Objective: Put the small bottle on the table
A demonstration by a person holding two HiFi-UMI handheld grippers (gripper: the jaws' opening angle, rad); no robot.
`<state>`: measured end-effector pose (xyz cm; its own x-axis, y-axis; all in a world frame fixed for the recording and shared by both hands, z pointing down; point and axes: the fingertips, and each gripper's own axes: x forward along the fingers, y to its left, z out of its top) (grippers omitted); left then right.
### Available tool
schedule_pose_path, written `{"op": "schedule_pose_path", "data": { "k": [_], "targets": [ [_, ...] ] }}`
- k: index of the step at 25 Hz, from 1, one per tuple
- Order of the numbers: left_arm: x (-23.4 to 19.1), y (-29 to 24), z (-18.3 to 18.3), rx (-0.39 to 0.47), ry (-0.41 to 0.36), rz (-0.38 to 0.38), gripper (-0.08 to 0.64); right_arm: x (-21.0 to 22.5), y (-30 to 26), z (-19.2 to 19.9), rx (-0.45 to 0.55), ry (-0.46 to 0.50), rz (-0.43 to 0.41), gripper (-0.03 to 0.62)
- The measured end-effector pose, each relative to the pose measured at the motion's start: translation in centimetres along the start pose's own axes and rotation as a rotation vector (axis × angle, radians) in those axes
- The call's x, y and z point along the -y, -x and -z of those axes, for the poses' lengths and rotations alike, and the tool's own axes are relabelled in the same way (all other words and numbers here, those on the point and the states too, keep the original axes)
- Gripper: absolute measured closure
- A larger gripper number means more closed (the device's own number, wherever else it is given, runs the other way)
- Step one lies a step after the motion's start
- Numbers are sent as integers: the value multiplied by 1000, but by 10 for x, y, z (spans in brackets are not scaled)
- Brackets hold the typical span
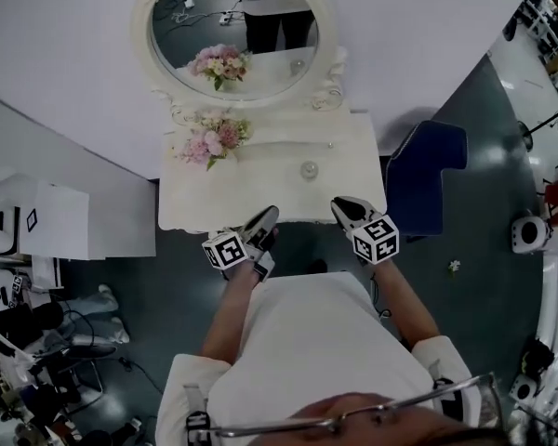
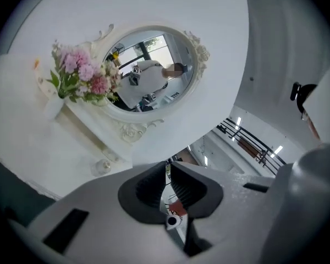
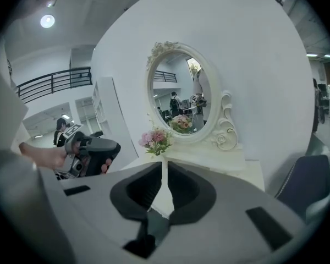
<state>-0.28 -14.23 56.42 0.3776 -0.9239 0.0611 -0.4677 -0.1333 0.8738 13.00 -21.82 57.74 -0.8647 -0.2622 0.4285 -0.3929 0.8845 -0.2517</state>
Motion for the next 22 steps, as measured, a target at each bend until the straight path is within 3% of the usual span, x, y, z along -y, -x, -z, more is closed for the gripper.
{"op": "schedule_pose_path", "data": {
  "k": [5, 11, 13, 22],
  "targets": [
    [-3, 26, -31, 5, -126, -31, 557, 1, 6, -14, 26, -23, 43, 555],
    [4, 37, -49, -99, -423, -66, 557, -14, 4, -39, 76, 15, 80, 566],
    [6, 38, -55, -117, -483, -67, 557, -15, 1, -44, 84, 22, 101, 571],
    [4, 43, -73, -115, -482, -34, 557, -35, -9, -60, 118, 41, 123, 586]
  ]
}}
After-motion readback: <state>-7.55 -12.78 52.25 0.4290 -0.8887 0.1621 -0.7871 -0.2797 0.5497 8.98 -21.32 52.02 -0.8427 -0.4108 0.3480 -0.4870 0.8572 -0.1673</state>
